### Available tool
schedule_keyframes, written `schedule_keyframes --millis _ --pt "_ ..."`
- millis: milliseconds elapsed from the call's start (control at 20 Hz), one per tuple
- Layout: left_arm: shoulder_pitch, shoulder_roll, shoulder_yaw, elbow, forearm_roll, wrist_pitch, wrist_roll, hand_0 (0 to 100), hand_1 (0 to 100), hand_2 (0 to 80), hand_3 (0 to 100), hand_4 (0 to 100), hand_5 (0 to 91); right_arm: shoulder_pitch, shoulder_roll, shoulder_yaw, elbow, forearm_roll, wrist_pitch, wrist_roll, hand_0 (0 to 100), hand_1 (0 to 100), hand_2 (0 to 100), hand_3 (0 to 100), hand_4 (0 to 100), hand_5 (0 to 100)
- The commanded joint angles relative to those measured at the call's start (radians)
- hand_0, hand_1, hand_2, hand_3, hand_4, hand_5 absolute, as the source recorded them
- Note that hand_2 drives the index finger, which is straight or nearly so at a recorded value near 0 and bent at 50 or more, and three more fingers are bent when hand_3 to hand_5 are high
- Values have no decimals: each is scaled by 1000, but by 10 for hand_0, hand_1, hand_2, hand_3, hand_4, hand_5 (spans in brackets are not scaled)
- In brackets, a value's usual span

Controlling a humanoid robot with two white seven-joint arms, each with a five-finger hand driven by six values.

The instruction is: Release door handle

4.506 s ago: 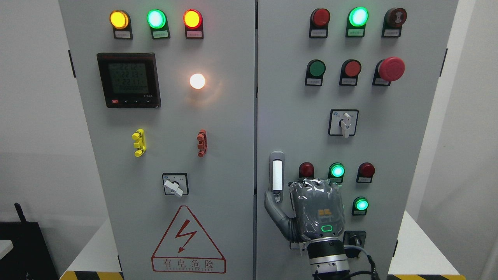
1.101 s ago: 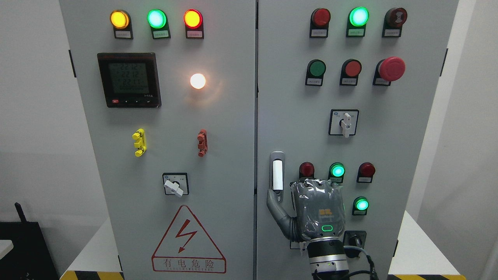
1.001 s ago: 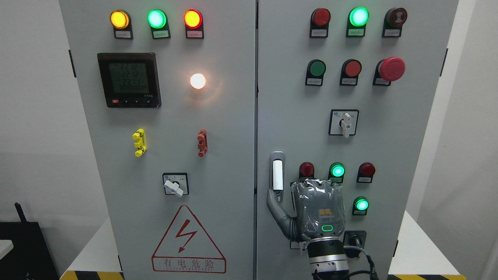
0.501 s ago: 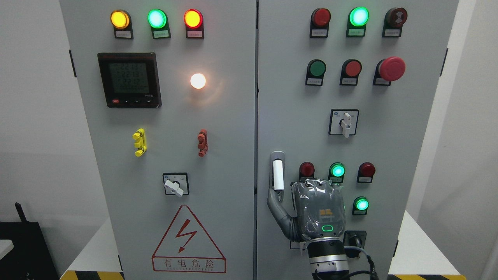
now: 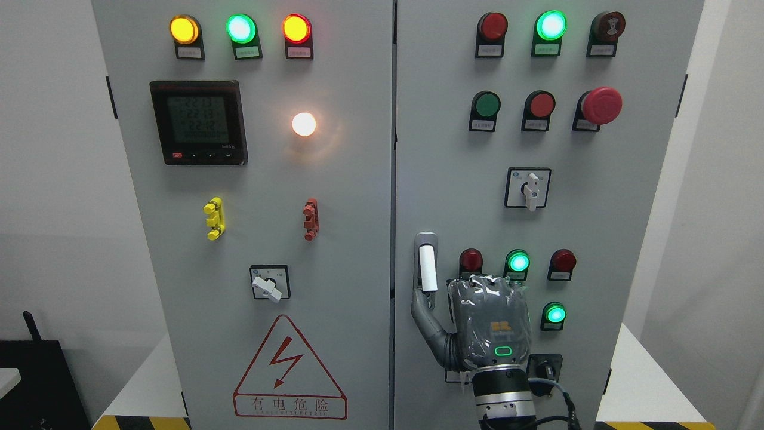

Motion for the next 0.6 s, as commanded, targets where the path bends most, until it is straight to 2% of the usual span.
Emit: schedule_keyframes --millis 0,551 --pt "31 0 0 -31 0 0 1 120 389 0 0 0 0 0 0 -2 -1 -2 1 -3 533 0 1000 1000 1000 944" --pt "31 0 0 -31 0 0 1 120 389 0 0 0 0 1 0 -4 -3 -2 7 -1 537 0 1000 1000 1000 944"
